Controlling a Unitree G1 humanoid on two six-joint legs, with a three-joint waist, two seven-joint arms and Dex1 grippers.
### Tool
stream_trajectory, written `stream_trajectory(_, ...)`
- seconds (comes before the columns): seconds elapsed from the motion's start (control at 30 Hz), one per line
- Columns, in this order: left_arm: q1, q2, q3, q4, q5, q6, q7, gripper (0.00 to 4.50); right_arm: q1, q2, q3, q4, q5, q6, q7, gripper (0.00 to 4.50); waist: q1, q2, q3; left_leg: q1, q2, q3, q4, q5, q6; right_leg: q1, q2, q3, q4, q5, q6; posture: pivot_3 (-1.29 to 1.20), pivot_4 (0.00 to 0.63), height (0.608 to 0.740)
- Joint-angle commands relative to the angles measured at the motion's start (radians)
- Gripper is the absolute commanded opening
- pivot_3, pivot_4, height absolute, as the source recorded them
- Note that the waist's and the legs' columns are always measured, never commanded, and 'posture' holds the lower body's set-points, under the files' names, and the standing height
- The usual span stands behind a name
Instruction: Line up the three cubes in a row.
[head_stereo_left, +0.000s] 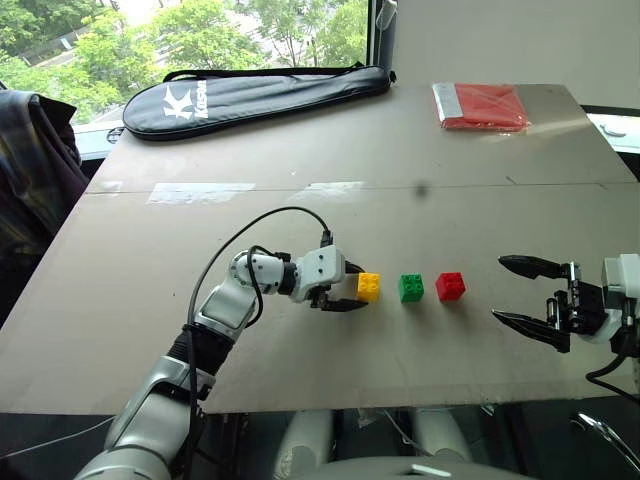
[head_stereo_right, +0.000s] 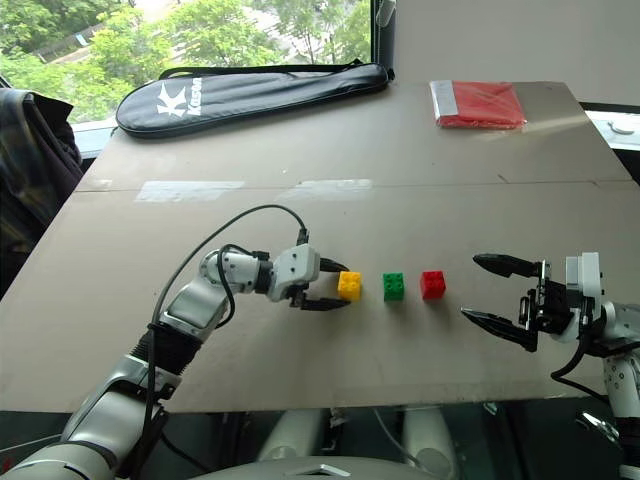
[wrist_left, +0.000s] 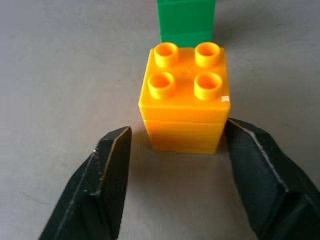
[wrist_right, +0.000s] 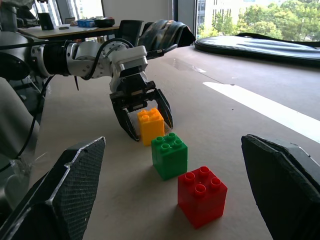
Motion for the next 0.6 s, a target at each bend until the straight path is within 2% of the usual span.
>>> stream_trajectory(0.03, 0.014, 0.012, -0.018, 0.033, 0.053, -0.013, 0.002, 4.4, -0.006, -0.015, -0.027, -0.016, 0.004, -0.01, 0.009, 4.5, -0.001, 0.0, 0.0, 0.0, 0.0, 0.0, 0.0, 0.0, 0.0, 0.0, 0.0, 0.0, 0.0, 0.0, 0.0, 0.0, 0.15, 0.694)
stream_trajectory(0.2, 0.03, 0.033, -0.022, 0.024, 0.057, -0.027, -0.02, 4.4, -0.002, -0.016, -0.029, -0.009, 0.003, -0.015, 0.014, 4.5, -0.001, 0.0, 0.0, 0.0, 0.0, 0.0, 0.0, 0.0, 0.0, 0.0, 0.0, 0.0, 0.0, 0.0, 0.0, 0.0, 0.15, 0.694)
stream_trajectory(0.33, 0.081, 0.072, 0.006, -0.058, 0.021, 0.008, -0.033, 4.4, 0.012, -0.016, -0.037, -0.01, 0.001, -0.02, 0.014, 4.5, -0.007, 0.0, 0.0, 0.001, 0.001, 0.0, 0.0, 0.0, 0.0, 0.0, 0.0, 0.001, 0.0, 0.0, 0.0, 0.0, 0.15, 0.694)
stream_trajectory(0.47, 0.172, 0.118, 0.07, -0.207, -0.068, 0.103, -0.034, 4.4, 0.038, -0.015, -0.054, -0.005, 0.001, -0.028, 0.009, 4.5, -0.01, 0.0, 0.0, 0.0, 0.003, 0.0, -0.001, 0.0, 0.0, -0.001, 0.0, 0.0, 0.0, 0.0, 0.0, 0.0, 0.15, 0.694)
stream_trajectory(0.6, 0.336, 0.157, 0.183, -0.405, -0.238, 0.277, -0.007, 4.4, 0.076, -0.008, -0.076, 0.022, -0.002, -0.045, 0.015, 4.5, -0.01, 0.0, 0.0, -0.001, 0.003, 0.0, -0.002, 0.0, 0.0, -0.002, -0.002, 0.001, -0.001, 0.0, 0.0, 0.0, 0.15, 0.694)
